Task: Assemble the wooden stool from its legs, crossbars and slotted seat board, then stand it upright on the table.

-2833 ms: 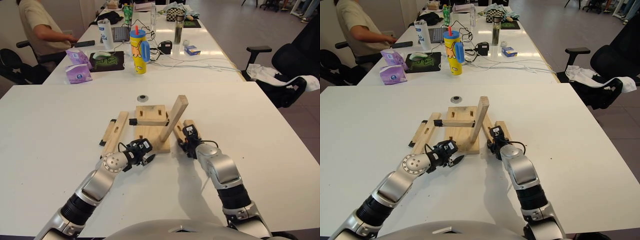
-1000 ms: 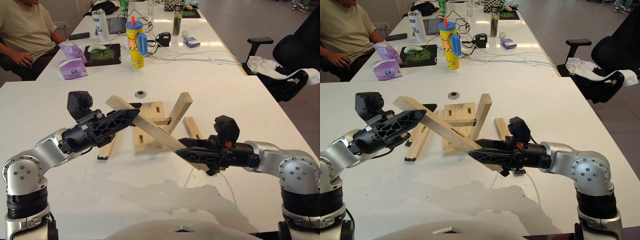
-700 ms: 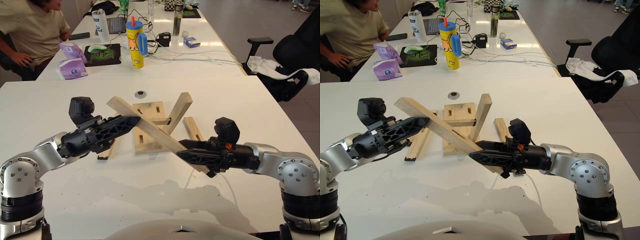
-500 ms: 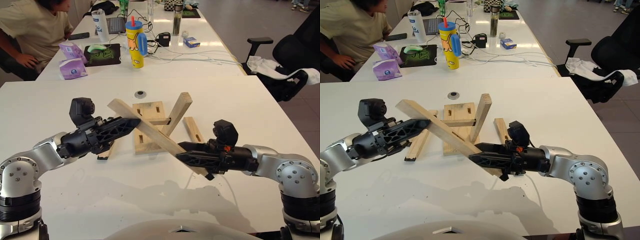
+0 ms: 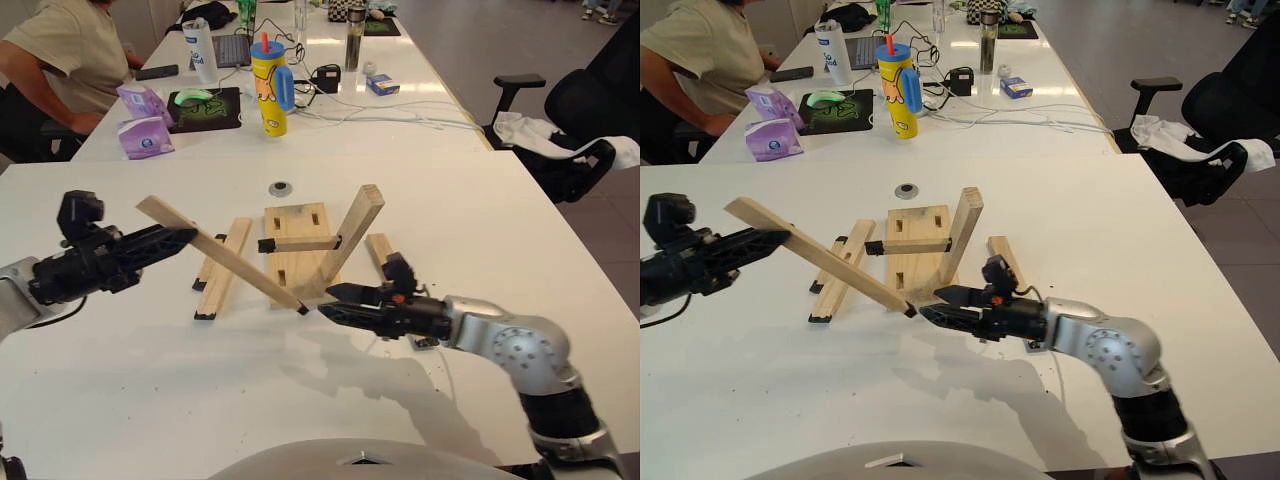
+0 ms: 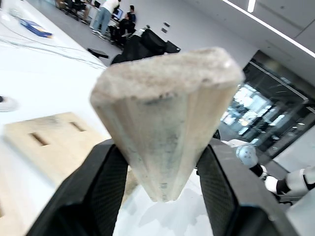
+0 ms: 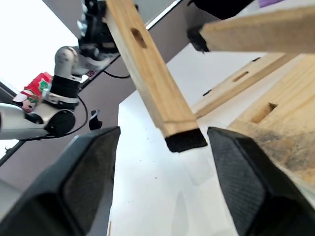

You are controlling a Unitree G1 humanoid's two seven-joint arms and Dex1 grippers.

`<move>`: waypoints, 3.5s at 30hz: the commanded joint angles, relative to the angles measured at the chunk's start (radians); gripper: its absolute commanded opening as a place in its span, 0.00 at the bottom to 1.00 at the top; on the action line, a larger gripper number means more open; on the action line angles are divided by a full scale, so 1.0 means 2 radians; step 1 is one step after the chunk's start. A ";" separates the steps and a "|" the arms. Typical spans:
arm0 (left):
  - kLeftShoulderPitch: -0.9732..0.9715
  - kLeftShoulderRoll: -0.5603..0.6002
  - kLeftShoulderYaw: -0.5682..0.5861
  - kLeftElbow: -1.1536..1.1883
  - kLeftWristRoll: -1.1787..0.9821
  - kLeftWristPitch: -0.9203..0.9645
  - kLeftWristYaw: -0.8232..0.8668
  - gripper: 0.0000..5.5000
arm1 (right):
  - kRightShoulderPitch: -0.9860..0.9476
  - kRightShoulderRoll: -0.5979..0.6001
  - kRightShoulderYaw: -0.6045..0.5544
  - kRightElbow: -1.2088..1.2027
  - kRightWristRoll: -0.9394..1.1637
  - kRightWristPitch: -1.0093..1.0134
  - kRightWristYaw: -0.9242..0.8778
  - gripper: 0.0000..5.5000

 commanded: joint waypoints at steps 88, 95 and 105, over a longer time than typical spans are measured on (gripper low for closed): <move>-0.207 -0.142 -0.340 0.132 0.438 -0.254 -0.098 0.38 | -0.058 0.133 0.088 0.116 -0.355 -0.175 -0.031 0.46; -0.190 -0.142 -0.330 0.120 0.428 -0.251 -0.086 0.38 | -0.063 0.157 0.025 -0.056 -0.302 -0.138 -0.090 0.26; -0.213 -0.150 -0.343 0.133 0.429 -0.253 -0.094 0.38 | -0.146 0.168 0.100 0.122 -0.473 -0.182 -0.209 0.22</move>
